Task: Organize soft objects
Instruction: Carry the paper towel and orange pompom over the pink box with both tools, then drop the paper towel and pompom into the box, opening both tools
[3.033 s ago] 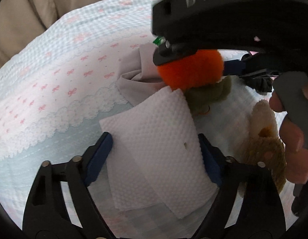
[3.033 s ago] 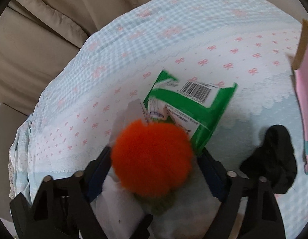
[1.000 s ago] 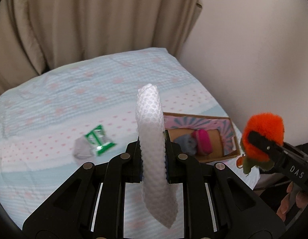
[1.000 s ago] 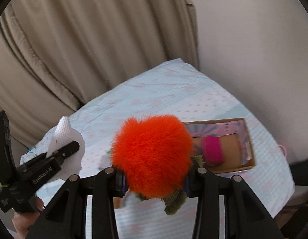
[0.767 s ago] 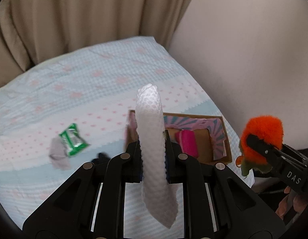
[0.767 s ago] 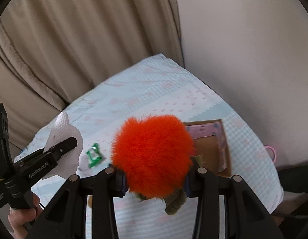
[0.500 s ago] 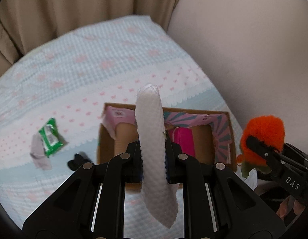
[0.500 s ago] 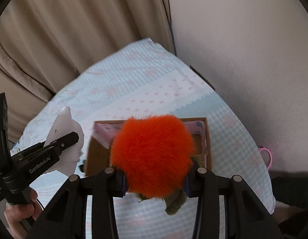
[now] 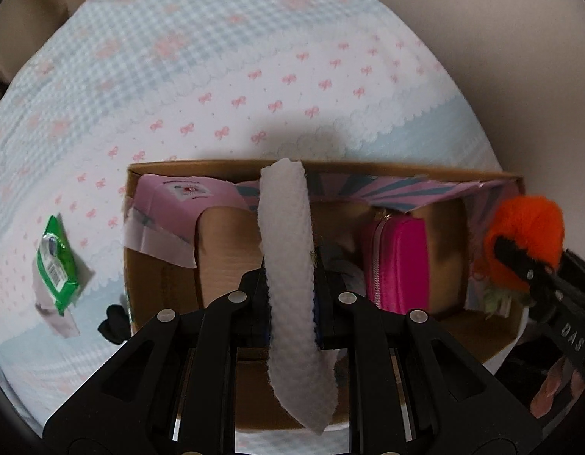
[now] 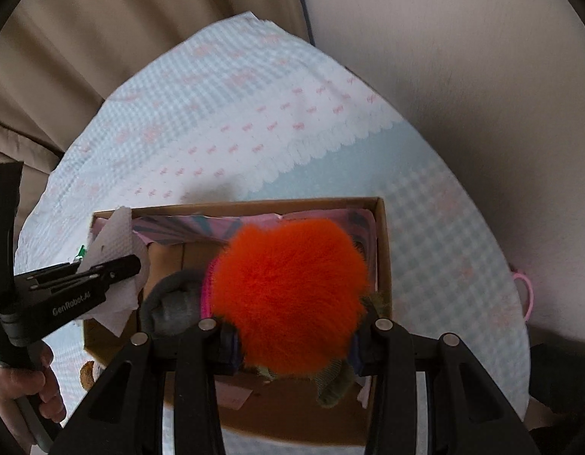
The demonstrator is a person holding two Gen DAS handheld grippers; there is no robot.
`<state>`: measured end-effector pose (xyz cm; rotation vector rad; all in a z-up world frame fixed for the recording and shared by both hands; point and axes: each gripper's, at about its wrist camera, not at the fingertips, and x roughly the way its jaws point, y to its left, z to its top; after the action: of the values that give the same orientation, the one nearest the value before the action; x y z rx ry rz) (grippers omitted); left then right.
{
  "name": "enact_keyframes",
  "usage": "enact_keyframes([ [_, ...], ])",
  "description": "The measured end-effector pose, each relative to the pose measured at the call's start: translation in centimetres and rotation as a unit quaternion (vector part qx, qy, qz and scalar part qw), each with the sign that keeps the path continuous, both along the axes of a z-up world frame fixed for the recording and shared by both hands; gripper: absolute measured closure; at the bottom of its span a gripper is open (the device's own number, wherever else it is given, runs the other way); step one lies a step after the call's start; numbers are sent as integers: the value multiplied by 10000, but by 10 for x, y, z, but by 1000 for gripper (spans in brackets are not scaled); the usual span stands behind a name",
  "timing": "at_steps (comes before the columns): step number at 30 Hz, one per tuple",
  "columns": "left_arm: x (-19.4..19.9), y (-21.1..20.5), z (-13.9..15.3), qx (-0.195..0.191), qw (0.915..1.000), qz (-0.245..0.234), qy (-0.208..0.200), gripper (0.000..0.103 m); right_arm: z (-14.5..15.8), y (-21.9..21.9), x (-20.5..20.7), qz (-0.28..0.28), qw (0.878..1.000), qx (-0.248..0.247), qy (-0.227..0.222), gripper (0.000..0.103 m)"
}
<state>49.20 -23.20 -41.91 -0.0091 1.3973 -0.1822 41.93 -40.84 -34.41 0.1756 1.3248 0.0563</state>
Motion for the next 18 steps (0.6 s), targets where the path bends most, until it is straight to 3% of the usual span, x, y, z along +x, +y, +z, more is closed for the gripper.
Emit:
enact_keyframes([
  [2,-1,-4,1,13,9998,-173,-71,83,-6,-2,3,-68,9999,-29,73,64],
  [4,-1,-10,0,406,9987,-312,-57,43,-11,-5,6,-173,9998,12,140,57],
  [5,-1,-11,-1,551,9979,-330,-62,7,-11,-7,7,-235,9996,124,124,51],
  [6,-4,-10,2,603,9975,-326,-177,0,-10,-9,7,-295,9992,248,56,31],
  [7,-7,-9,6,594,9972,-333,-294,0,-8,-10,7,-316,9988,377,-39,12],
  [9,-10,-7,8,579,9971,-376,-333,0,-5,-9,5,-346,9974,613,-166,2],
  [18,-19,-2,23,522,9972,-327,-432,0,0,1,2,-229,9980,513,-280,1],
])
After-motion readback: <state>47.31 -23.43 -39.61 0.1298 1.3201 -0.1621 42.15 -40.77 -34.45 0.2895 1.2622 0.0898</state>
